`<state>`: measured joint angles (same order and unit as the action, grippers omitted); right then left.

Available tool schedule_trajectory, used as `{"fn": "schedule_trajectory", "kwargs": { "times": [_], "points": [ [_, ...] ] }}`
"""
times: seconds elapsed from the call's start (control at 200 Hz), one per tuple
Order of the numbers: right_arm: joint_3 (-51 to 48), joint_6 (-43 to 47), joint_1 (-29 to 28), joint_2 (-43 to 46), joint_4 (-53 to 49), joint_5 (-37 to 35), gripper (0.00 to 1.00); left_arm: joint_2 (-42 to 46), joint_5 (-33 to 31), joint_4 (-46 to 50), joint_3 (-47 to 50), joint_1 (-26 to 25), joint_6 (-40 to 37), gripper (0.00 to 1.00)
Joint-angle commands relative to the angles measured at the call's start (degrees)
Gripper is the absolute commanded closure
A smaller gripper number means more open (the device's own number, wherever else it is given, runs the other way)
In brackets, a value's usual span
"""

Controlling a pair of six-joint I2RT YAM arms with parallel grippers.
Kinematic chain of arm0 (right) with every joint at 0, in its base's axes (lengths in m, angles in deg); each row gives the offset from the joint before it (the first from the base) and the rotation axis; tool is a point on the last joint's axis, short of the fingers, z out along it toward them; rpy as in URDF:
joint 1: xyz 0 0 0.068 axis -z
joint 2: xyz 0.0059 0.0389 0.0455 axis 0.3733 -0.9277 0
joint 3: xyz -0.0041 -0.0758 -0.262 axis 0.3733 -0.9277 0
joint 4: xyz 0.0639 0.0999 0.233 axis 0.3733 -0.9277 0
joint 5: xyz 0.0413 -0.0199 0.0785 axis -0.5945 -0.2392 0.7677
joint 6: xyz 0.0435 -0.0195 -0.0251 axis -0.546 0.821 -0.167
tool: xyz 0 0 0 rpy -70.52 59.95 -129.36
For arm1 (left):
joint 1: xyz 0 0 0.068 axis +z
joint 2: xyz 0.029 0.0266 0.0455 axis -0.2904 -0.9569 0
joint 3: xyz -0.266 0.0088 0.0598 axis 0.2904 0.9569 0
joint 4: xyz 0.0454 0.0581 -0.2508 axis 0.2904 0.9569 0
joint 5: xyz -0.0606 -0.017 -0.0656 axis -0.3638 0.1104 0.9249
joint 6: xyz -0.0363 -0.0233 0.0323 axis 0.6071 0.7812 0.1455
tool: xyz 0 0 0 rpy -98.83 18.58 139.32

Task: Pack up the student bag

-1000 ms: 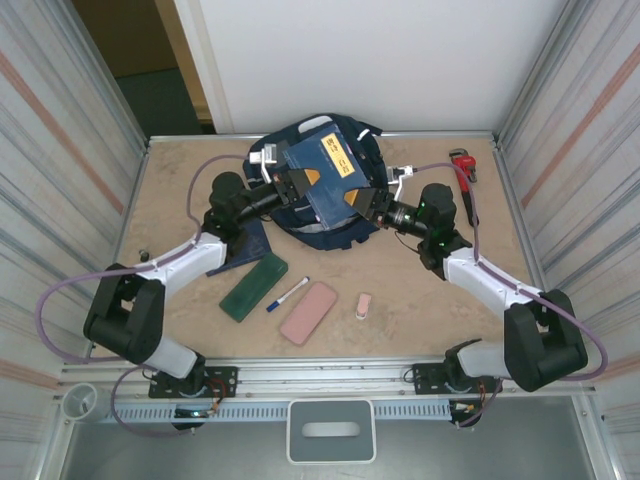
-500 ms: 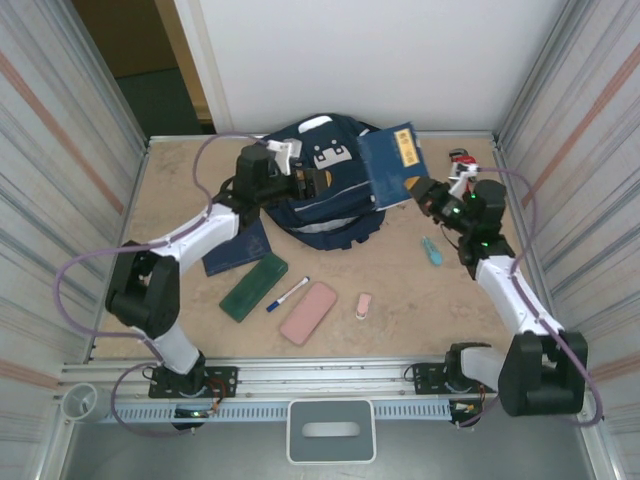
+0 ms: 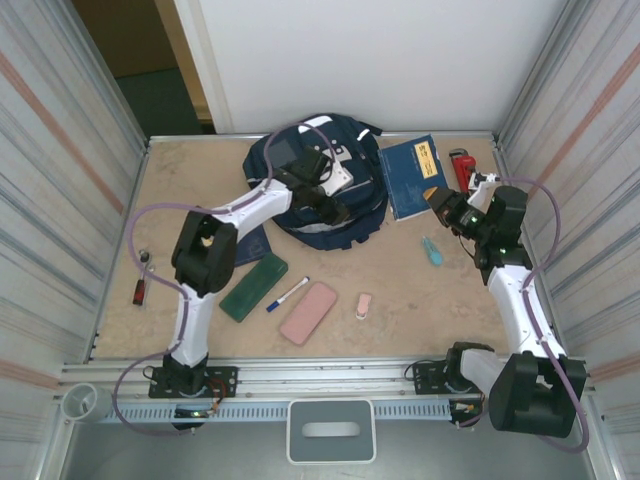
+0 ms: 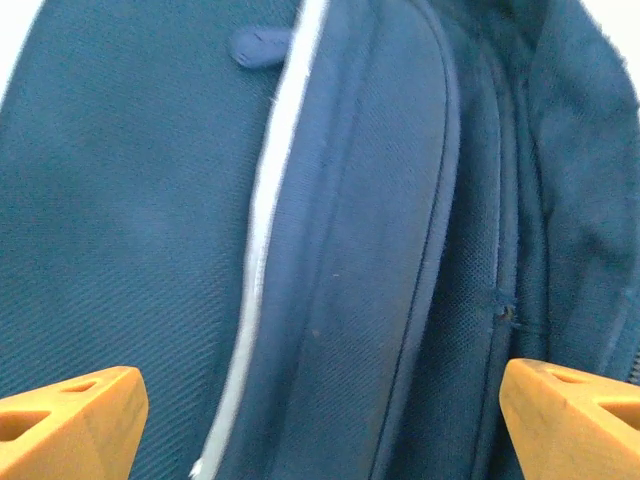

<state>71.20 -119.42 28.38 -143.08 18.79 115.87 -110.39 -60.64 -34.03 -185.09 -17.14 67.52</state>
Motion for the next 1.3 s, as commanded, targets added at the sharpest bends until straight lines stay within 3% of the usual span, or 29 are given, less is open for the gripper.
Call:
{"fn": "schedule_trajectory", "kwargs": {
  "times": [0.0, 0.18, 0.331, 0.571, 0.646, 0.766, 0.907, 1.032, 1.162, 1.292],
  "points": [
    [-0.6, 1.4, 0.2, 0.1, 1.1, 2.0, 1.0, -3.3, -5.4, 6.4, -4.0, -0.3, -6.3, 0.08],
    [-1.6, 1.8, 0.2, 0.5, 0.5, 2.0, 1.0, -7.9, -7.9, 8.2, -7.1, -0.8, -6.9, 0.14],
    [-2.5, 2.2, 0.3, 0.2, -0.1, 2.1, 1.0, -7.9, -5.2, 8.5, -7.8, -0.7, -5.4, 0.37],
    [-2.3, 3.9, 0.3, 0.6, -2.7, 1.9, 1.0, -4.3, 6.7, 7.3, -8.9, 0.9, -1.0, 0.7],
    [-2.3, 4.0, 0.3, 0.7, -3.0, 2.1, 1.0, -4.0, 7.4, 7.5, -9.7, 1.4, -0.7, 0.76],
    [-2.1, 5.0, 0.2, 0.8, -4.4, 2.2, 1.0, -3.5, 7.0, 9.1, -11.7, 1.7, -0.6, 0.97],
    [-0.6, 10.0, 0.3, 1.0, -12.5, -0.1, 1.0, 0.6, 11.0, 8.1, -11.6, 2.9, 1.4, 1.0],
    [-0.1, 13.2, 0.3, -0.5, -19.4, -1.0, 1.0, 5.9, 18.2, 4.9, -10.3, 5.8, 6.5, 1.0],
    [-4.2, 7.5, -0.4, -2.3, -13.1, 3.1, 1.0, 9.9, 26.6, -1.0, -7.8, 9.6, 13.1, 1.0],
    [-3.5, 3.7, -7.6, -6.4, -6.8, 0.2, 1.0, 11.6, 31.8, -5.6, -7.1, 12.0, 17.0, 1.0]
  ]
}}
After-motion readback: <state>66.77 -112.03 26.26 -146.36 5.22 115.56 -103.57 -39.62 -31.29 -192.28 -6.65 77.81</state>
